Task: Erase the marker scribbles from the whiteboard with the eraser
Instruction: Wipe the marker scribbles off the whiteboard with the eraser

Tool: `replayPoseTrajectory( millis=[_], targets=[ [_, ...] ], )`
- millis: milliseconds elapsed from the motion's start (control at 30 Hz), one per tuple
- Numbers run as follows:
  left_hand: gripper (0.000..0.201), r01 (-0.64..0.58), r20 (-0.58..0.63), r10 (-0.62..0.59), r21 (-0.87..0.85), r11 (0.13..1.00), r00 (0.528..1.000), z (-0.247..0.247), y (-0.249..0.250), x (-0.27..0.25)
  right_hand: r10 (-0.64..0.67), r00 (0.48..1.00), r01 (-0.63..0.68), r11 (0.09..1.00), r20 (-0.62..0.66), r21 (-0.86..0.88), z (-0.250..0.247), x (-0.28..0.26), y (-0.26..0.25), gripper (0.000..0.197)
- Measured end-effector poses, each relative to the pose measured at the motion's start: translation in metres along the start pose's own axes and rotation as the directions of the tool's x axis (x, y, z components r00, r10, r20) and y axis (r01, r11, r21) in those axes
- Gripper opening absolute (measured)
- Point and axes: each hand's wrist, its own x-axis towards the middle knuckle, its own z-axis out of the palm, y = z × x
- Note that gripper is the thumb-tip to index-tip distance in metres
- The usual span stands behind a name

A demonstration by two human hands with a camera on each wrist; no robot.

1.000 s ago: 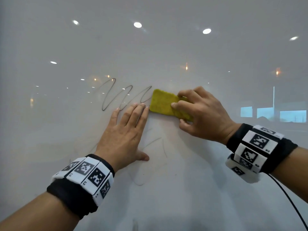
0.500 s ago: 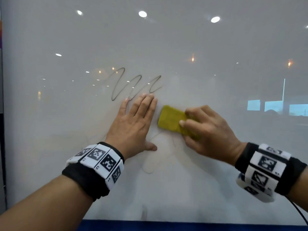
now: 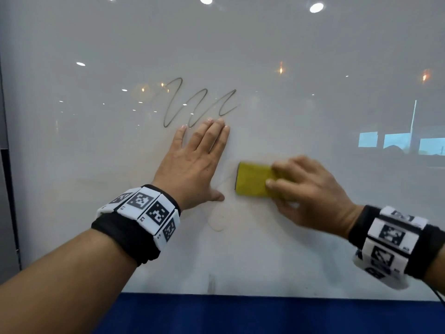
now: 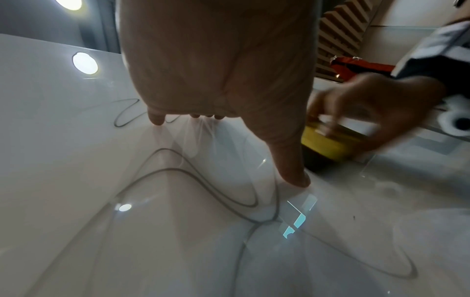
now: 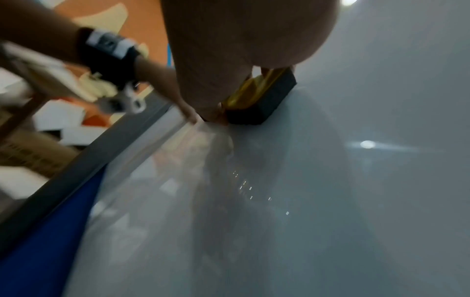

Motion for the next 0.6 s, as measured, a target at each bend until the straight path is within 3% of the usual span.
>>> replayPoseTrajectory(
  millis=[167, 367, 433, 600],
  targets=[
    [0.130, -0.003, -0.001, 0.003, 0.006, 1.000, 1.000, 0.005, 0.001, -0.002, -0.200, 0.960, 0.197, 0.980, 0.195, 0.037, 0.006, -0.030, -0.018, 0.017],
    [0.124, -0.001, -0.021, 0.001, -0.014, 1.000, 1.000, 0.009, 0.001, -0.005, 0.044, 0.999, -0.044, 0.999, 0.022, -0.006, -0.007, -0.008, 0.011, 0.020],
    [0.120, -0.001, -0.011, 0.000, -0.024, 1.000, 1.000, 0.009, 0.002, -0.007, 0.025, 0.999, -0.025, 1.000, 0.023, 0.005, 0.001, -0.019, -0.005, 0.019],
    [0.120, -0.028, 0.006, 0.028, 0.015, 0.999, 1.000, 0.013, 0.005, -0.013, -0.155, 0.971, 0.148, 0.988, 0.183, 0.054, 0.012, -0.044, -0.032, 0.012]
  ],
)
